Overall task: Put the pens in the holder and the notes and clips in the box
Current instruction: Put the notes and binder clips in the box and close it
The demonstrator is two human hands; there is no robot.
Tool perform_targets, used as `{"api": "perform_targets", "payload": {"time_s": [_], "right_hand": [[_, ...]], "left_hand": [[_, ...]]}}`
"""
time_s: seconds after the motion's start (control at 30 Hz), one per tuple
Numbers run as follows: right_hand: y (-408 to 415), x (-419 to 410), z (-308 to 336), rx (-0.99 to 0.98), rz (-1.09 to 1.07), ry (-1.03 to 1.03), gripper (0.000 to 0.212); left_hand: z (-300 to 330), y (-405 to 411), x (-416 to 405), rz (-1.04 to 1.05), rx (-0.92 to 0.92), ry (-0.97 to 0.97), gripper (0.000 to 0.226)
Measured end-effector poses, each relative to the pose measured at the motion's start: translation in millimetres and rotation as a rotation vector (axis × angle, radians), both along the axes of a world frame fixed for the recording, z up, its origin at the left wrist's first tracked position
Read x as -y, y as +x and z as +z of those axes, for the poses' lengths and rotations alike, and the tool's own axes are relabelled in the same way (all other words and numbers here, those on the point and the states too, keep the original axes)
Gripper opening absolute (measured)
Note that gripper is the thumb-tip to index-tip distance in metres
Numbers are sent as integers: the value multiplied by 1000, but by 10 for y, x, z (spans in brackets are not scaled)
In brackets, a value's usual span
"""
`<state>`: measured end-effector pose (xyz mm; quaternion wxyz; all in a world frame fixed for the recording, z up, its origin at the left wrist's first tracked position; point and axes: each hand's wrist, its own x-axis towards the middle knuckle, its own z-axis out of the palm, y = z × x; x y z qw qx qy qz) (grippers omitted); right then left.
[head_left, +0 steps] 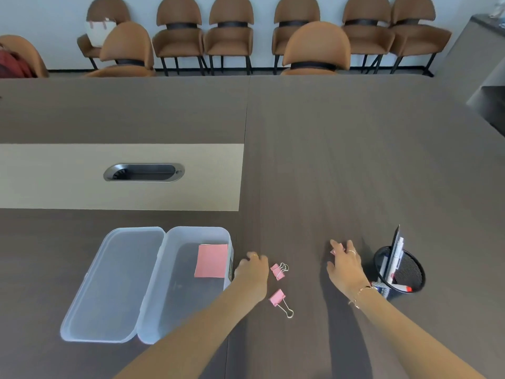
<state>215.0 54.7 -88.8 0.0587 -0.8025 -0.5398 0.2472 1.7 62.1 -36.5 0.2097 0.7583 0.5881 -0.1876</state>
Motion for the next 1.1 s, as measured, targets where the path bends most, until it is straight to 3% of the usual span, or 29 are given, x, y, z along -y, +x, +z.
{"api": "perform_targets", "payload": {"time_s": [0.1,0.27,0.33,0.47,0.6,0.73,0.87,1.1], "right_hand": [[44,38,-121,130,46,35,49],[47,80,-124,292,147,155,24],[26,109,-82,235,170,192,18],[-140,247,59,-59,182,281,11],[-380,444,107,-229,232,178,15],[-594,581,74,-255,309,121,47],[-825,647,-16,-249,306,133,54],[-1001,727,-148,-318,189,263,26]], "left_hand": [[-213,17,75,89,-162,-10,73],[-335,42,98,139,-154,97,51],[-339,50,80,134,-131,125,43],[-231,43,-64,79,13,142,29],[-126,58,-231,141,316,158,19],[-220,80,-307,100,377,92,33],[-403,40,-345,-24,424,-12,35],[-536,48,-231,-46,533,111,20]]}}
